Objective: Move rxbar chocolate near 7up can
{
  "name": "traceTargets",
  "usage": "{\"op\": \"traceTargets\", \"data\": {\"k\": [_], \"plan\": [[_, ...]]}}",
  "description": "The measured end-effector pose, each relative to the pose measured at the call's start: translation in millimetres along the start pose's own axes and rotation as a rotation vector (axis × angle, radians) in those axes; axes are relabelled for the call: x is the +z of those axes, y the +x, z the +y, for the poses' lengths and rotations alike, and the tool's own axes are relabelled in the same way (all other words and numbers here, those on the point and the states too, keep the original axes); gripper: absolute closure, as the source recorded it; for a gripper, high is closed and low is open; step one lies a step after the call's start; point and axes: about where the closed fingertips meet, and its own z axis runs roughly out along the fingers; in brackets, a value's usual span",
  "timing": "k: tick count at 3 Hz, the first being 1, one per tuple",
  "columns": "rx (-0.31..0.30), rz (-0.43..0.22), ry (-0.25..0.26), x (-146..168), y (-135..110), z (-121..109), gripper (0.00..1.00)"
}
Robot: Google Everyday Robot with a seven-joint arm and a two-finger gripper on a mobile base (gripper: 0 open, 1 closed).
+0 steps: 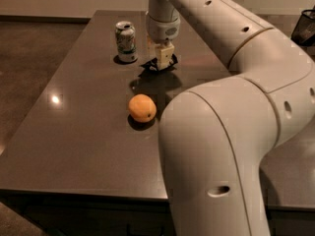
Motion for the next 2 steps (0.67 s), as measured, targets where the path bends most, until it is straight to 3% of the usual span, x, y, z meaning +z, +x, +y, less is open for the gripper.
{"op": "traceTargets", "data": {"k": [1, 2], "plan": [[-0.019, 0.018, 0.003, -0.1, -7.9, -16.7, 0.86], [-0.023, 0.024, 0.013, 1.7, -10.1, -27.6, 0.63]]}}
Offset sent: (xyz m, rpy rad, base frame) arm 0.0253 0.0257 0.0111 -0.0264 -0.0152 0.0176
